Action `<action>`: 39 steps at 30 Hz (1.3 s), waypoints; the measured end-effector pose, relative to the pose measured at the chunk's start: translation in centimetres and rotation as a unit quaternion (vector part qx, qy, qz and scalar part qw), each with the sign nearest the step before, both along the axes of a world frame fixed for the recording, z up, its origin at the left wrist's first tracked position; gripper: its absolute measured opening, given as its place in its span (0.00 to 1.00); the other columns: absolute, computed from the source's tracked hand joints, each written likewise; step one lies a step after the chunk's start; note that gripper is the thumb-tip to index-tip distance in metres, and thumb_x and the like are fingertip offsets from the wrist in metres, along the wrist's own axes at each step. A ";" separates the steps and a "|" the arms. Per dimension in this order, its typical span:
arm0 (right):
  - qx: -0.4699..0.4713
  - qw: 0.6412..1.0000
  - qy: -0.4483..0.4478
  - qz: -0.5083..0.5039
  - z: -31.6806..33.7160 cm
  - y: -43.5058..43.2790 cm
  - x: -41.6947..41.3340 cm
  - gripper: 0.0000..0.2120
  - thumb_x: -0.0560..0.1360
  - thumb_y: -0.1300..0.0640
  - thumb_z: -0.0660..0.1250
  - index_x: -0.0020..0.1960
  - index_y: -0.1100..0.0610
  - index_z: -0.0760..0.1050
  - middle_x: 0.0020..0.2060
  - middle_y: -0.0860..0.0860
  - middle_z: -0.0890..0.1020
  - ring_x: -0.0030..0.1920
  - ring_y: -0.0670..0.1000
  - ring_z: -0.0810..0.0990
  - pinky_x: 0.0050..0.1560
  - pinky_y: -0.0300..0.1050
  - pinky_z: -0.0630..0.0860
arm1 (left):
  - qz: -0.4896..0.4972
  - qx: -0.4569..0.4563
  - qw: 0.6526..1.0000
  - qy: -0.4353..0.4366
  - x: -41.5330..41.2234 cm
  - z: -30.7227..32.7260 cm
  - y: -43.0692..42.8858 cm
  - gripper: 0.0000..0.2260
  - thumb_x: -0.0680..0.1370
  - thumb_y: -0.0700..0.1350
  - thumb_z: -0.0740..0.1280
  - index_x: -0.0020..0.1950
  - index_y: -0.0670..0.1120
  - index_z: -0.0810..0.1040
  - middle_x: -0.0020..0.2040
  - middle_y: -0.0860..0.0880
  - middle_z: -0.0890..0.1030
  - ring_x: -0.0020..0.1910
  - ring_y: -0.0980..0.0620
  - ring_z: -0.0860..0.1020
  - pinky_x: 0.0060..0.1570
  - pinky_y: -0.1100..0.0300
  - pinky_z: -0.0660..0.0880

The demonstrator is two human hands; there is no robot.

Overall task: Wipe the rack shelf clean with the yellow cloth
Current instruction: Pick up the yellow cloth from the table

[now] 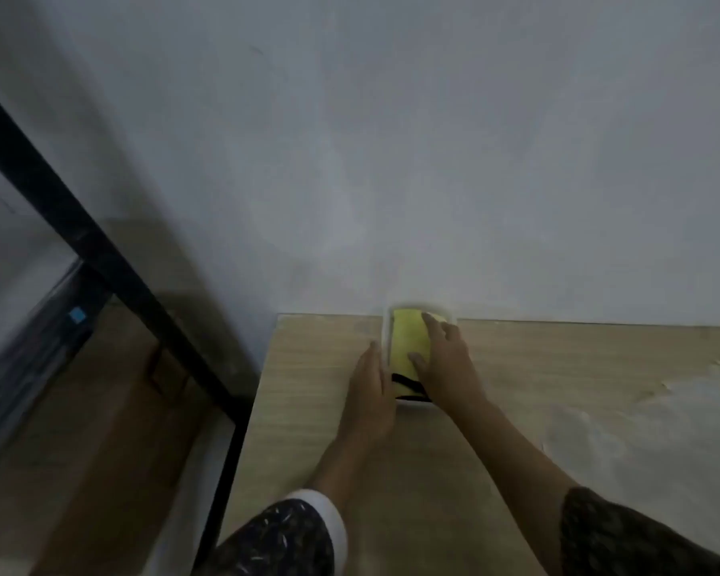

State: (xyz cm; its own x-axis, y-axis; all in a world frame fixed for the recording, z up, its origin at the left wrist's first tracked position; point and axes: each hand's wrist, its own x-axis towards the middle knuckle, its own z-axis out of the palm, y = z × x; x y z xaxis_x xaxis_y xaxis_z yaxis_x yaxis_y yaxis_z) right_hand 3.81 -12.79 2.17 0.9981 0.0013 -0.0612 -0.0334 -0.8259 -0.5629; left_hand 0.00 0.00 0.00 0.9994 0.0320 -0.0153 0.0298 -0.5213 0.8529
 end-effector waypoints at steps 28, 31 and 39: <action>0.262 0.956 -0.132 -0.025 7.6 0.6 -4.0 0.20 0.70 0.64 0.66 0.59 0.52 0.67 0.52 0.49 0.75 0.47 0.50 0.76 0.38 0.38 0.69 | 0.070 -0.228 0.971 0.016 -0.8 9.2 -2.2 0.11 0.79 0.53 0.61 0.53 0.51 0.80 0.48 0.49 0.83 0.49 0.50 0.81 0.51 0.49 0.79; 0.343 0.932 -0.115 -0.010 9.6 1.7 -6.8 0.19 0.72 0.64 0.62 0.60 0.49 0.72 0.58 0.45 0.77 0.57 0.45 0.76 0.51 0.41 0.74 | 0.098 -0.240 0.966 0.014 -2.8 12.0 -1.0 0.07 0.77 0.49 0.66 0.53 0.49 0.77 0.47 0.49 0.83 0.47 0.50 0.81 0.46 0.52 0.78; 0.451 0.892 0.005 -0.023 16.4 7.1 -15.0 0.16 0.70 0.59 0.74 0.57 0.58 0.78 0.49 0.53 0.84 0.49 0.52 0.83 0.49 0.49 0.81 | 0.105 -0.291 0.951 0.007 -12.8 18.2 6.9 0.09 0.74 0.40 0.64 0.54 0.45 0.72 0.51 0.44 0.80 0.50 0.46 0.79 0.51 0.47 0.76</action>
